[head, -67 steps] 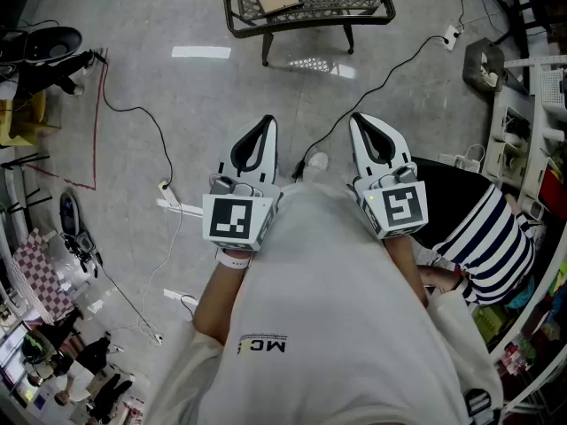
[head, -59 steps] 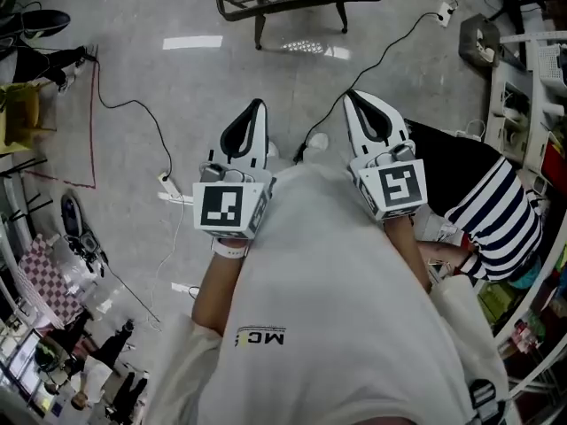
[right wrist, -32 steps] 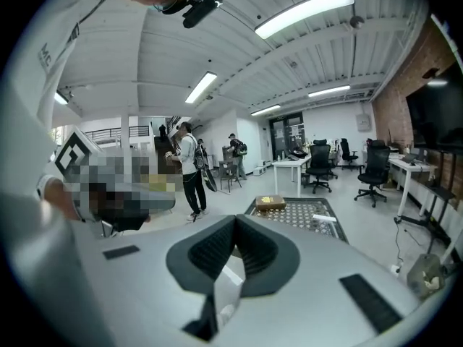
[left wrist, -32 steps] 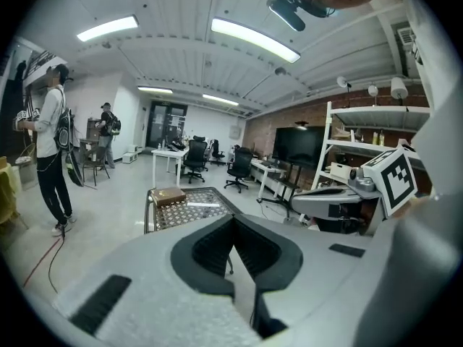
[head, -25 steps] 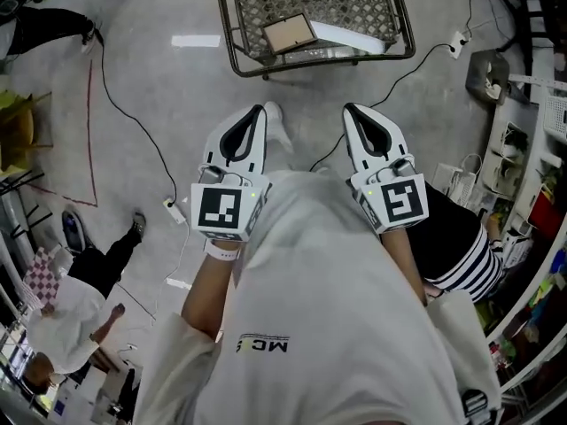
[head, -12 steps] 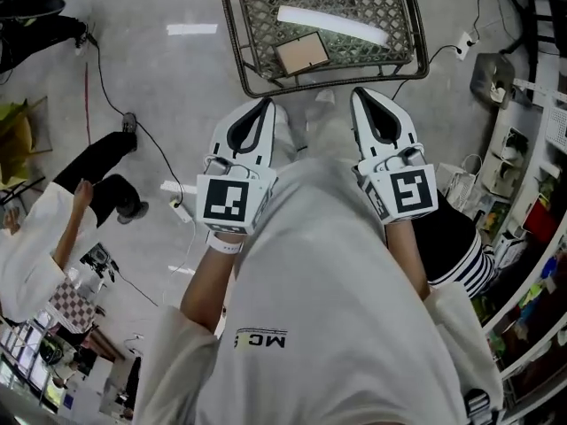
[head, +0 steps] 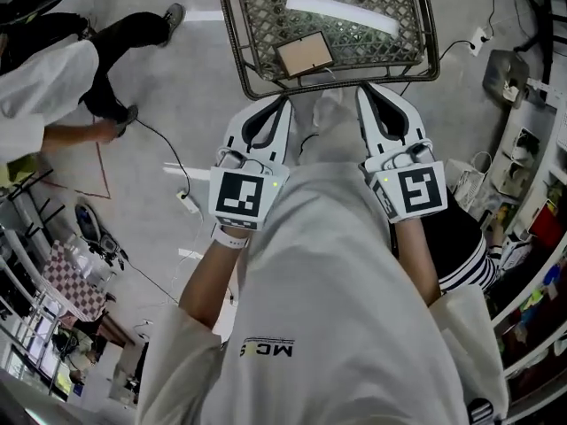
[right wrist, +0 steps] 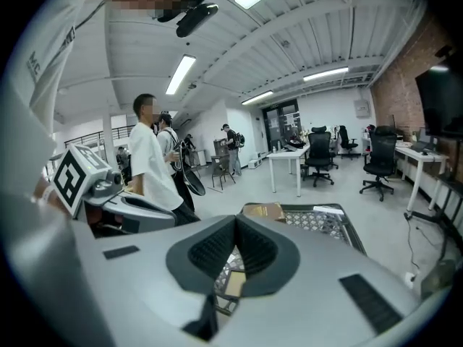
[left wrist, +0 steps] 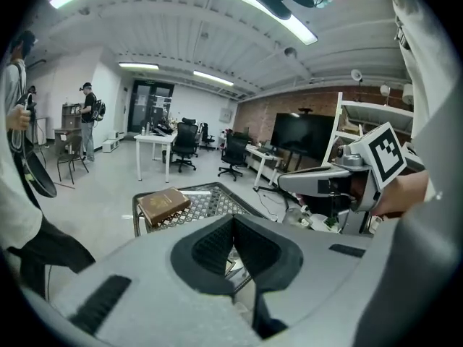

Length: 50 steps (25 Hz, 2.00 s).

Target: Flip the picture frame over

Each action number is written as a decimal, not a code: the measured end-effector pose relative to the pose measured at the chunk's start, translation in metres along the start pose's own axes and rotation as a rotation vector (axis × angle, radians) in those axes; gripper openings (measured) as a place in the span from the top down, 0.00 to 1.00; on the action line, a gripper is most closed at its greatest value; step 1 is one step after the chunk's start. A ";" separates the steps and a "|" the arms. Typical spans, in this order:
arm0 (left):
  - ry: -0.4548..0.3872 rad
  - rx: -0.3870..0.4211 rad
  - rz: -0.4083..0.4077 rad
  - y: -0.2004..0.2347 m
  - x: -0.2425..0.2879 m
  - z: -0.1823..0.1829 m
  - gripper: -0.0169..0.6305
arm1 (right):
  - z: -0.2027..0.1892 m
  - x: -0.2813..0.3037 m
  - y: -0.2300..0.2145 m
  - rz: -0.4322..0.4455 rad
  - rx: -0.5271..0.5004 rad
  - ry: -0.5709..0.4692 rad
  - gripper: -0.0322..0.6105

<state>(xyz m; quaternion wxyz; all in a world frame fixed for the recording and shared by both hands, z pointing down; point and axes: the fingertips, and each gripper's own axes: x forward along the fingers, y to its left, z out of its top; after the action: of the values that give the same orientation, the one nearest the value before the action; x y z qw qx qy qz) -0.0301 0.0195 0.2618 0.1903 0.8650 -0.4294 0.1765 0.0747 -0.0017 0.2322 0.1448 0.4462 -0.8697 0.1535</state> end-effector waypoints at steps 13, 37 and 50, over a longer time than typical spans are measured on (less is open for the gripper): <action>0.100 0.051 -0.090 0.004 0.046 -0.037 0.94 | -0.037 0.023 -0.012 0.005 0.014 0.043 0.92; 0.304 0.314 -0.228 0.012 0.121 -0.162 0.93 | -0.117 0.066 -0.020 0.018 0.067 0.105 0.92; 0.419 0.351 -0.260 0.023 0.153 -0.221 0.83 | -0.138 0.075 -0.025 0.017 0.103 0.127 0.92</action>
<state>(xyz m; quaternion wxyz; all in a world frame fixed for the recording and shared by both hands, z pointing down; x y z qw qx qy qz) 0.0072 0.0100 0.5289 0.1432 0.8771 -0.2294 0.3970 0.0687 -0.0156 0.3908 0.1753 0.4348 -0.8536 0.2273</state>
